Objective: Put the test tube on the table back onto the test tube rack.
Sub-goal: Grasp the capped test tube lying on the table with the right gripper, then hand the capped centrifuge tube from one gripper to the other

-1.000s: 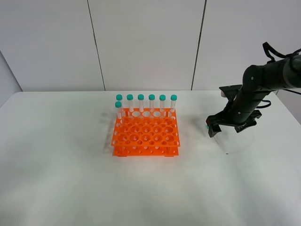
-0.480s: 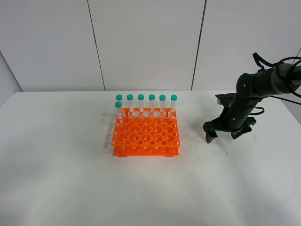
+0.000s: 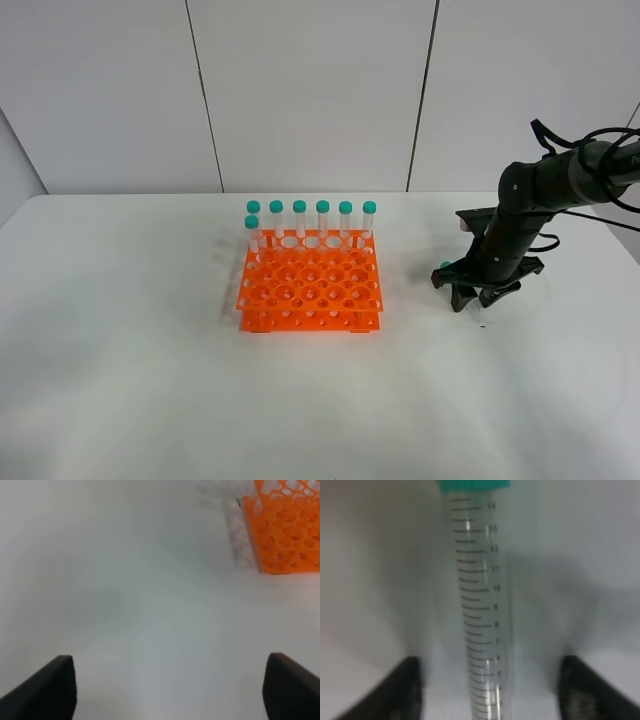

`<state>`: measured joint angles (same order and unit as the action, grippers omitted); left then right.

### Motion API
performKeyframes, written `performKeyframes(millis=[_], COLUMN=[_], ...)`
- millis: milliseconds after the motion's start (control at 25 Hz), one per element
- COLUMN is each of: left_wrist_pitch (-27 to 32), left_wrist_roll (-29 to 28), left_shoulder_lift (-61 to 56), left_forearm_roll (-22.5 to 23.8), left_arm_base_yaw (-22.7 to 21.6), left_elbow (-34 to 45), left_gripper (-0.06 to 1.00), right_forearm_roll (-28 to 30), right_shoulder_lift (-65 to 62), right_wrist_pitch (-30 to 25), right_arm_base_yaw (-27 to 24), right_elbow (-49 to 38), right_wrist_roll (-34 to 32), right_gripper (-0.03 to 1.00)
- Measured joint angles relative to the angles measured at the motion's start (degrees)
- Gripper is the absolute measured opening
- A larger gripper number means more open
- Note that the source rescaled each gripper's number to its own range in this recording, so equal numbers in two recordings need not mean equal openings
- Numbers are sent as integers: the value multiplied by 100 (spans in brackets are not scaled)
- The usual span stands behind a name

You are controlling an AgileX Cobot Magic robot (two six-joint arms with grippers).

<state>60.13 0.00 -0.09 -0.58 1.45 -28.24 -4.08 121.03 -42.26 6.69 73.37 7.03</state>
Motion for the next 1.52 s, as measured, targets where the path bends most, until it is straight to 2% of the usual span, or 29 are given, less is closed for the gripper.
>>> performKeyframes(millis=[40,80,400,600,680,800,920,1080,1160,1400,1520], left_wrist_pitch=[0,0,0,0,0,0,0,0,0,0,0], left_wrist_roll=[0,0,0,0,0,0,0,0,0,0,0], left_shoulder_lift=[0,0,0,0,0,0,0,0,0,0,0], left_forearm_roll=[0,0,0,0,0,0,0,0,0,0,0], left_arm_base_yaw=[0,0,0,0,0,0,0,0,0,0,0], left_elbow=[0,0,0,0,0,0,0,0,0,0,0], left_gripper=[91,91,91,91,91,91,91,91,91,91,91], right_forearm_roll=[0,0,132,197,220,212,-53,-654,-1274,-3581,-4582], right_shoulder_lift=[0,0,-451,-1765,-2343,-3268,-4176,-5122,-5314,-5104,-4801], right_wrist_pitch=[-13,-13,-272,-895,-975,-1030,-1179,-1244,-1257,-1196,-1292], right_arm_base_yaw=[0,0,0,0,0,0,0,0,0,0,0], right_elbow=[0,0,11,11,-81,-529,-1147,-1649,-1772,-2281,-2424], right_wrist_roll=[0,0,38,44,79,276,466,1146,1752,4815,5786], right_gripper=[1,0,1,1,1,1,1,1,1,1,1])
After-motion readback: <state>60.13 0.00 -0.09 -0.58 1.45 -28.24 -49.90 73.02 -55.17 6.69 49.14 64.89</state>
